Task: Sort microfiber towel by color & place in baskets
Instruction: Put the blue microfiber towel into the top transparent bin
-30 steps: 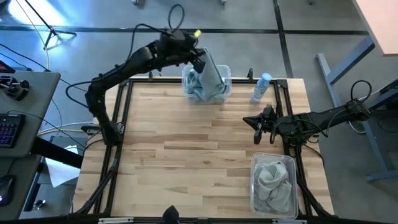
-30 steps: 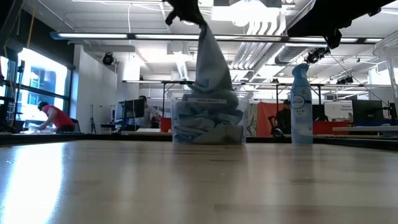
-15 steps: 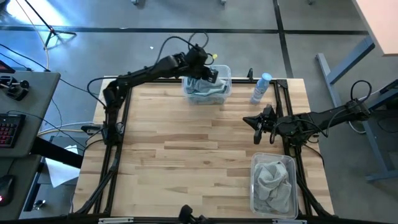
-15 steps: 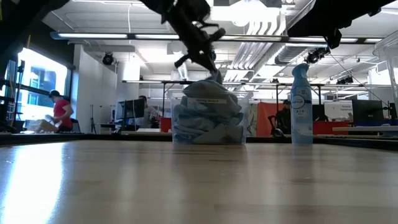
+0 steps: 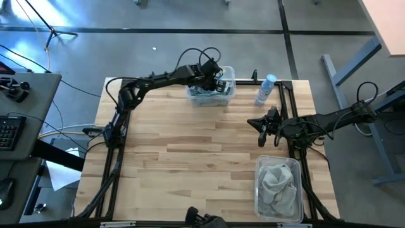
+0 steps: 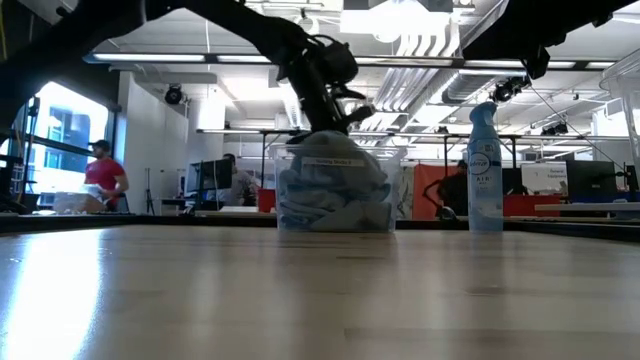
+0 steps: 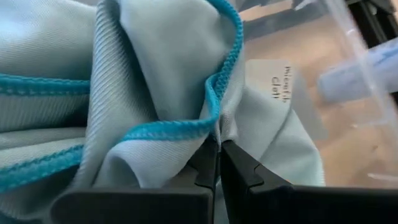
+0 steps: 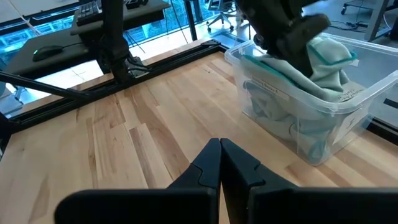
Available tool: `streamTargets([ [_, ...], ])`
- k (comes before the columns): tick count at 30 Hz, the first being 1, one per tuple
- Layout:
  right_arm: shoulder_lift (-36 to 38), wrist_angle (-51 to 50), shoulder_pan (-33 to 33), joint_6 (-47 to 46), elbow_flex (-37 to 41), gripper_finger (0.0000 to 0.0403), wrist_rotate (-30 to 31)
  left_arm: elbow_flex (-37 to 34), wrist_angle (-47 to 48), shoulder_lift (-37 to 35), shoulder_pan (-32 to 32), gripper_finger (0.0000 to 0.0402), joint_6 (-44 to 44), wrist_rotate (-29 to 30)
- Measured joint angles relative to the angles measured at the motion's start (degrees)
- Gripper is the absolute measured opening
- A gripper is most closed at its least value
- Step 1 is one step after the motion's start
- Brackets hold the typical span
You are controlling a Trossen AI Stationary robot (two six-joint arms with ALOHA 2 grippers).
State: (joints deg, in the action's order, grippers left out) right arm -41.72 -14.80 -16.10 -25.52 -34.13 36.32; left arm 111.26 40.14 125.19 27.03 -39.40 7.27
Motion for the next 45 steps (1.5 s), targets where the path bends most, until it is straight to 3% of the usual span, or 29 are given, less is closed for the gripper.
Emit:
streamTargets([
  [8, -0.02, -0.09, 0.00, -0.01, 0.00, 0.0000, -2.12, 0.00, -0.54, 1.72, 0.72, 0.0008, -2.01, -0.19],
  [23, -0.02, -0.95, -0.02, -0.01, 0.00, 0.0000, -2.30, 0.07, -0.64, 5.64, 1.24, 0.0109, -7.03, -0.98],
  [37, 0.01, -2.59, -0.02, -0.04, 0.00, 0.0000, -2.28, 0.24, -0.55, 7.04, 1.90, 0.0113, -8.47, -2.51],
  [45, -0.02, -2.59, 0.00, -0.04, 0.00, 0.0000, -2.28, 2.93, -0.01, 3.10, 1.75, 0.0113, -1.60, -3.97],
])
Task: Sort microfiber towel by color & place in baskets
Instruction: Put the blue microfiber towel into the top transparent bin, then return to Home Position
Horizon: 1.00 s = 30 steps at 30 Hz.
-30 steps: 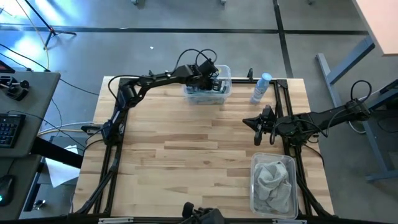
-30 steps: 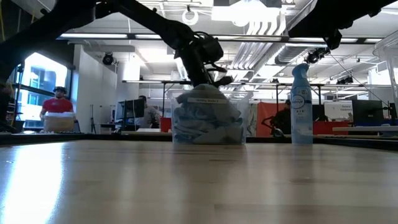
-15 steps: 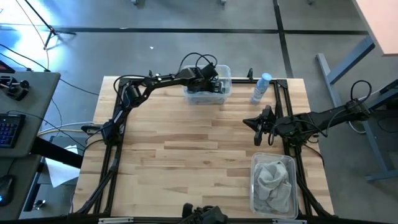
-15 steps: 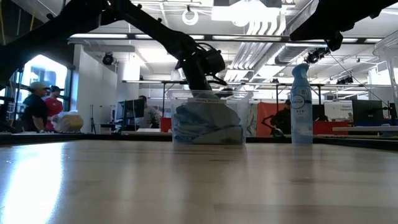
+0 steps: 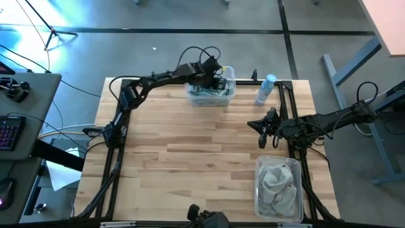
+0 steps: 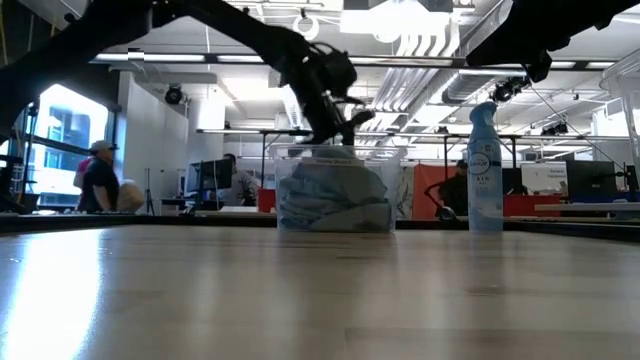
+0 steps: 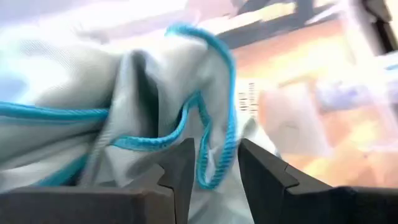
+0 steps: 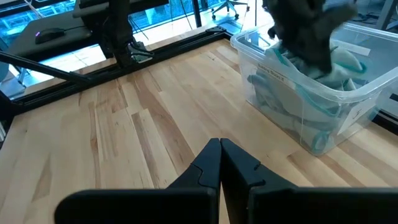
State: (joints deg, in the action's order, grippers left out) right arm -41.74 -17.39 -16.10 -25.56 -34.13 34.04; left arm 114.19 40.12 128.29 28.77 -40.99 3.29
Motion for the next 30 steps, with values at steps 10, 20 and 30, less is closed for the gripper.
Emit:
streamTargets([
  [10, 0.00, 0.00, 0.00, -0.06, 0.00, 0.0000, 0.33, 0.29, 2.84, -11.04, -2.40, 0.0113, 11.05, 3.77],
  [20, 0.02, -1.99, 0.00, 2.49, 0.00, 0.0000, 0.03, -3.83, 7.46, -19.38, -9.25, 0.0043, 25.08, 10.14],
  [30, 0.02, -1.66, 0.00, -0.33, 0.00, 0.0000, 0.00, -30.37, -11.12, -35.26, -16.36, 0.0002, 31.25, 5.23],
])
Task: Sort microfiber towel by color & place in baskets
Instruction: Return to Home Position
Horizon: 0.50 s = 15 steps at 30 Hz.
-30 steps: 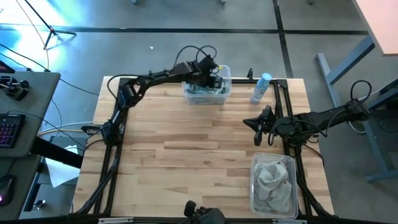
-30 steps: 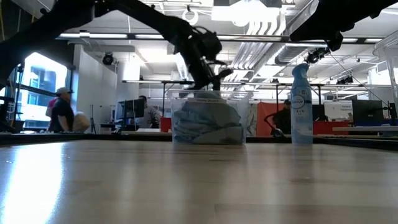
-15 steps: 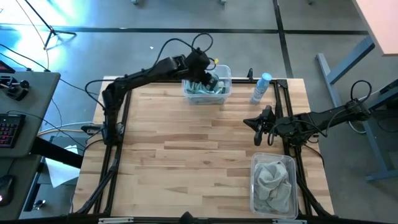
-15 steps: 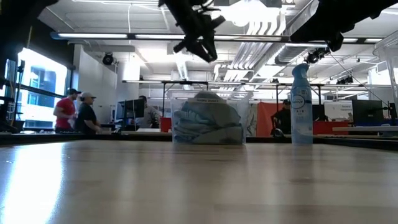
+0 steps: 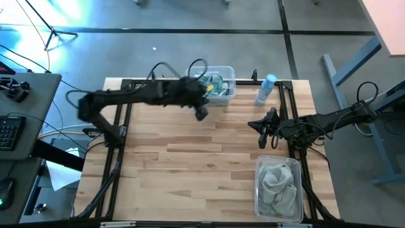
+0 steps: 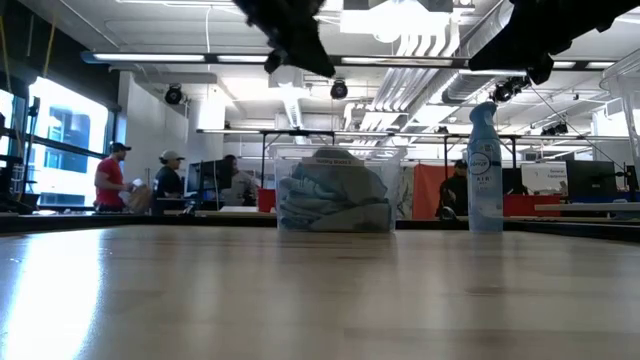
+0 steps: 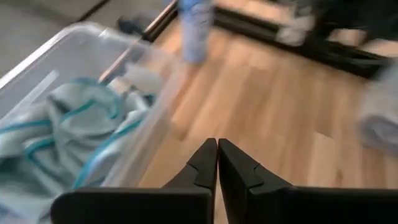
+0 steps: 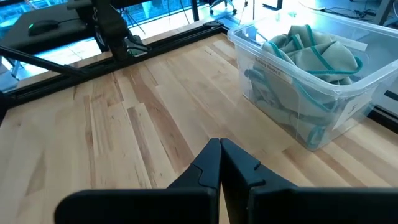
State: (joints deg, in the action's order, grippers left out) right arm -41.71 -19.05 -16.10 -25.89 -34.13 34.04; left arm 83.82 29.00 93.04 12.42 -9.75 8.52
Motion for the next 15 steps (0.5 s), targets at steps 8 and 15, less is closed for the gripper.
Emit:
streamTargets([
  [8, 0.00, 0.02, 0.00, -1.11, 0.00, 0.0000, 0.37, -30.52, -25.34, -21.77, -1.57, 0.0000, 8.61, -11.50],
  [15, -0.02, 0.02, 0.00, -1.07, 0.00, 0.0000, 4.32, -49.92, -30.08, -38.79, -1.63, 0.0000, 10.22, -14.04],
])
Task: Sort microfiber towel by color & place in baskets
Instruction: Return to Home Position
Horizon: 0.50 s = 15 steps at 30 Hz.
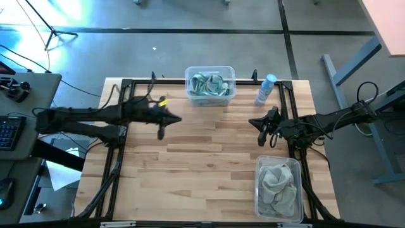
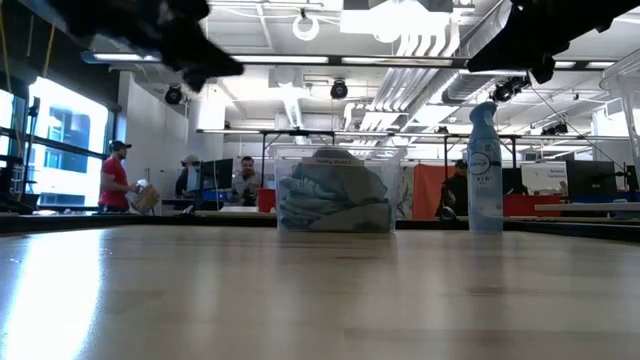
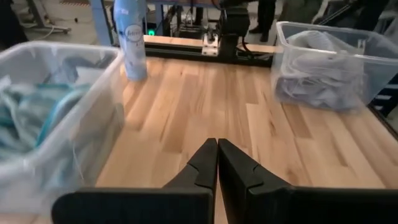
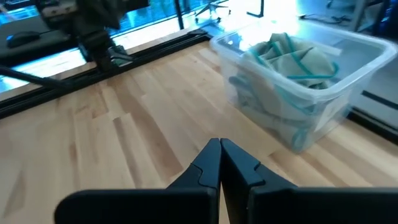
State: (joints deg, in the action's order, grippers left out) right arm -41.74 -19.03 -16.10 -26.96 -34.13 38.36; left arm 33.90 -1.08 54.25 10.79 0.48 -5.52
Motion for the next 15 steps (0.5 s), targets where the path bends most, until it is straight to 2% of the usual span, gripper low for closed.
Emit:
streamTargets([
  [4, 0.02, 0.05, 0.00, -0.01, 0.00, 0.0000, 2.11, -7.82, -3.11, -7.79, -0.49, 0.0000, -3.30, 0.04],
  [15, 0.02, 0.38, 0.00, -0.04, 0.00, 0.0000, 2.17, -24.71, -13.79, -26.25, -3.61, 0.0000, -9.03, 0.33],
])
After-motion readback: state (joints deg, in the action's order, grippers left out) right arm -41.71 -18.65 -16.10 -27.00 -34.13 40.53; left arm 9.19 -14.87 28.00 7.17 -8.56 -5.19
